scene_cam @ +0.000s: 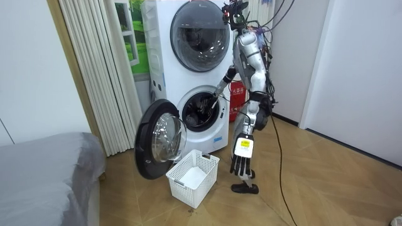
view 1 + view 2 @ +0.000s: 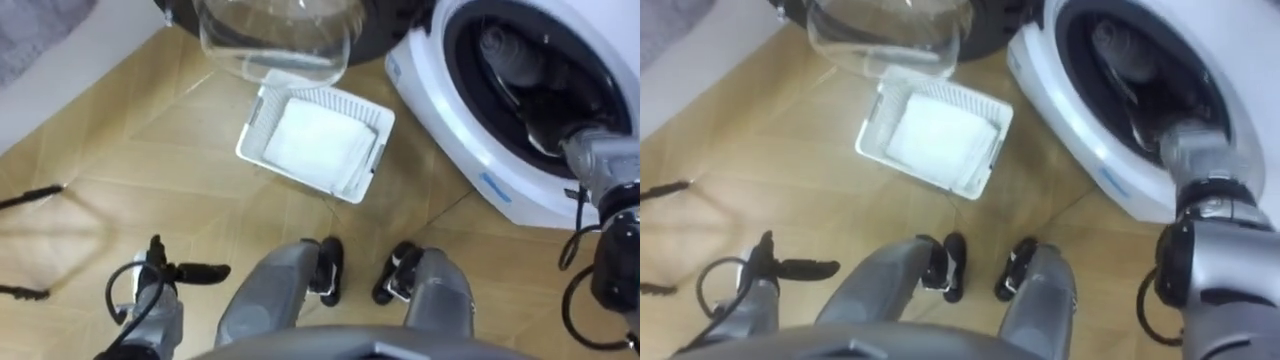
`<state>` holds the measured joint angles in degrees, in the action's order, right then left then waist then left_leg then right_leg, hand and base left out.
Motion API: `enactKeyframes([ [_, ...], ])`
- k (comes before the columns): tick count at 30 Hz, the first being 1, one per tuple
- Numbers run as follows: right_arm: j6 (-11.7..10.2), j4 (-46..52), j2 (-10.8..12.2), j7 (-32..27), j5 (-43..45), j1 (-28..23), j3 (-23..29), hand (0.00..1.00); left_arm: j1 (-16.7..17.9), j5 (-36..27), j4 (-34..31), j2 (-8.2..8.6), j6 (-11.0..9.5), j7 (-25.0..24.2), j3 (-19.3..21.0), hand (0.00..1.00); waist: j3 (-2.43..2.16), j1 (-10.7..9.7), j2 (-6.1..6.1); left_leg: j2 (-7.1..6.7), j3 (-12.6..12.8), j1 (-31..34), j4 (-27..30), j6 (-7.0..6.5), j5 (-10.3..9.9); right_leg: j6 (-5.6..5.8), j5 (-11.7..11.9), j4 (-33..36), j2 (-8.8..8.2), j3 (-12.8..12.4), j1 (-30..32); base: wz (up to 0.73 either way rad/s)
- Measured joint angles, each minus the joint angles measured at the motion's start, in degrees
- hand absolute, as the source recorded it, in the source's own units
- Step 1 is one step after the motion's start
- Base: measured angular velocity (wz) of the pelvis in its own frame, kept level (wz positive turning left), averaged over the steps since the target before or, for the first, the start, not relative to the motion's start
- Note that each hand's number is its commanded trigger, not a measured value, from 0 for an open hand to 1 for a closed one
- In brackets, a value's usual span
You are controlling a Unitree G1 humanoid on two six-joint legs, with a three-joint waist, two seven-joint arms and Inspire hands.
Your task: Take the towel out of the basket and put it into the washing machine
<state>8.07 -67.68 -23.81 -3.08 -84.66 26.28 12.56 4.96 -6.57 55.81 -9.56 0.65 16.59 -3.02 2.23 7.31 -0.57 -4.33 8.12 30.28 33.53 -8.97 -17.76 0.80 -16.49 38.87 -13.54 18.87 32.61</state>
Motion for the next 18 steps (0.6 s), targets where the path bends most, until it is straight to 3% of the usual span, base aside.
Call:
enactKeyframes([
  [2, -1.3, 0.6, 2.1, 3.7, 3.2, -4.6, 0.0, 0.00, 0.4, 0.4, 1.4, -0.26, 0.0, -1.1, 2.4, 0.00, -0.08, 0.0, -0.38, 0.72, -0.6, -2.8, -2.7, 0.54, 0.3, 0.28, 0.9, -4.1, 1.95, 0.0, -3.6, 0.00],
  [3, -1.4, 0.6, 2.5, 4.5, 4.0, -5.6, 0.0, 0.00, 0.6, 0.5, 1.6, -0.29, -0.1, -1.2, 2.8, 0.00, -0.11, 0.0, -0.33, 0.73, -0.6, -3.7, -3.7, 0.70, 0.4, 0.16, 1.1, -4.9, 2.19, -0.1, -4.3, -0.06],
  [5, -3.8, 0.6, 3.0, 7.2, 5.8, -12.1, -0.1, 0.00, 2.4, 1.1, 2.4, -0.35, -1.1, -1.4, 4.1, 0.00, -0.21, -0.1, -0.47, 0.97, -0.6, -8.0, -6.7, 0.96, 0.6, 0.56, 1.4, -8.3, 3.31, 0.0, -8.5, -0.09],
  [6, -3.7, 0.9, 3.1, 8.2, 7.0, -14.1, -0.6, 0.00, 2.8, 1.1, 2.8, -0.46, -1.3, -1.5, 4.3, 0.00, -0.29, -0.2, -0.54, 1.16, -0.4, -9.1, -7.2, 0.98, 0.6, 0.64, 1.5, -9.3, 3.71, -0.1, -9.6, -0.08],
  [7, -4.2, 1.1, 4.0, 9.4, 9.8, -17.2, -0.7, 0.00, 3.8, 1.3, 3.6, -0.78, -1.6, -1.6, 4.5, 0.00, -0.80, -0.7, -0.58, 1.34, -0.4, -10.6, -7.9, 1.15, 0.7, 0.65, 1.6, -10.6, 4.27, -0.3, -11.5, -0.10],
  [11, -6.8, 0.4, 5.1, 9.5, 26.6, -24.0, -4.3, 0.00, 5.4, 2.1, 5.4, -1.25, -1.6, -1.8, 5.1, 0.00, -1.73, -1.2, -0.26, 1.65, -0.6, -16.3, -11.4, 1.92, 1.2, 0.57, 2.0, -15.0, 5.70, -1.7, -16.7, -0.24],
  [14, -8.2, 0.2, 6.3, 9.4, 39.7, -27.5, -7.8, 0.00, 5.5, 2.3, 7.2, -1.50, -2.5, -2.3, 5.2, 0.00, -2.04, -1.9, 0.43, 1.94, -0.6, -20.9, -15.4, 3.36, 2.1, 0.38, 2.7, -19.3, 6.83, -2.1, -21.1, -0.22],
  [18, -9.4, -1.3, 8.5, 9.5, 53.3, -29.8, -12.3, 0.00, 6.9, 3.8, 8.5, -1.94, -2.7, -3.5, 5.3, 0.00, -2.31, -3.1, 0.97, 3.06, -0.7, -25.0, -16.9, 4.10, 2.5, -0.13, 4.8, -25.9, 9.22, -3.1, -27.6, -0.21],
])
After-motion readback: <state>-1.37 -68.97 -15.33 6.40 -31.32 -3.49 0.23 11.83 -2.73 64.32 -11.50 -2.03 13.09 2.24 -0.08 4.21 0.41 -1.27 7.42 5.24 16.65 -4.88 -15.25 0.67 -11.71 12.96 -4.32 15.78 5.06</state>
